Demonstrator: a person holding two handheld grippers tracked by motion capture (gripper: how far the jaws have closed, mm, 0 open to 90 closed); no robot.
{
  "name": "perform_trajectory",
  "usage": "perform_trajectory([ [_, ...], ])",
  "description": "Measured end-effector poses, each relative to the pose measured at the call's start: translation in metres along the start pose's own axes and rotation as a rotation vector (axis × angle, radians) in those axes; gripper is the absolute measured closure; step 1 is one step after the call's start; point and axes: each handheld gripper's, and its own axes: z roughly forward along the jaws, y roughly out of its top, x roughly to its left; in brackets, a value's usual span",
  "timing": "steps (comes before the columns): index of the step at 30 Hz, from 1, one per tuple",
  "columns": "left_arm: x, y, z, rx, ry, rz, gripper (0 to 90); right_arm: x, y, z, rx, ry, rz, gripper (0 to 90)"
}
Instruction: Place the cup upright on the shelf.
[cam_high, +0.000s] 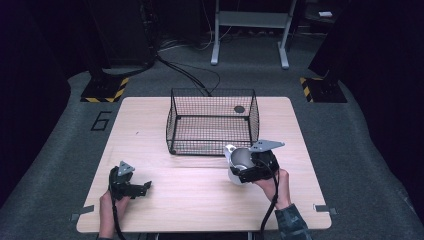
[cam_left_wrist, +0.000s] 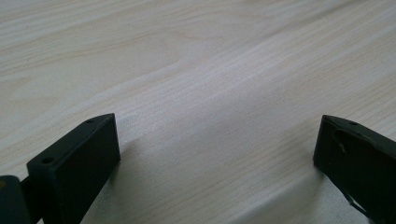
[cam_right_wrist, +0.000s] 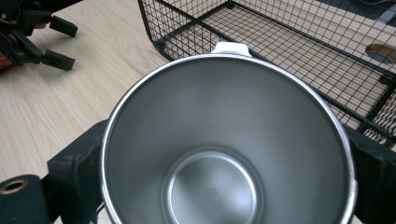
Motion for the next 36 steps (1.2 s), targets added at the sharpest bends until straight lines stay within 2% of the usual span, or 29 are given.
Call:
perform_trajectory([
  [10,0.000,0.000,0.000,-0.007,0.001,-0.002,0.4,0.002,0.022,-0.002,0.000,0.033,-0.037,6.0],
  [16,0.000,0.000,0.000,-0.007,0.001,-0.002,0.4,0.003,0.034,-0.006,-0.014,0.032,-0.041,5.9],
  [17,0.000,0.000,0.001,-0.007,0.001,-0.003,0.4,0.003,0.039,-0.007,-0.018,0.041,-0.057,5.9],
  [19,0.000,0.000,0.000,-0.005,0.000,-0.001,0.4,0.004,0.041,-0.008,-0.020,0.040,-0.052,5.9],
  [27,0.000,0.000,0.001,-0.007,0.001,-0.004,0.4,0.002,0.066,-0.007,-0.033,0.045,-0.085,5.9],
  [31,0.000,0.000,0.000,-0.007,0.001,-0.002,0.4,0.002,0.074,-0.006,-0.033,0.043,-0.078,6.0],
  [33,0.000,0.000,0.001,-0.008,0.003,-0.002,0.4,0.002,0.082,-0.004,-0.038,0.040,-0.097,6.0],
  [36,-0.001,0.000,0.001,-0.015,0.004,-0.010,0.4,0.001,0.089,-0.003,-0.034,0.041,-0.091,6.0],
])
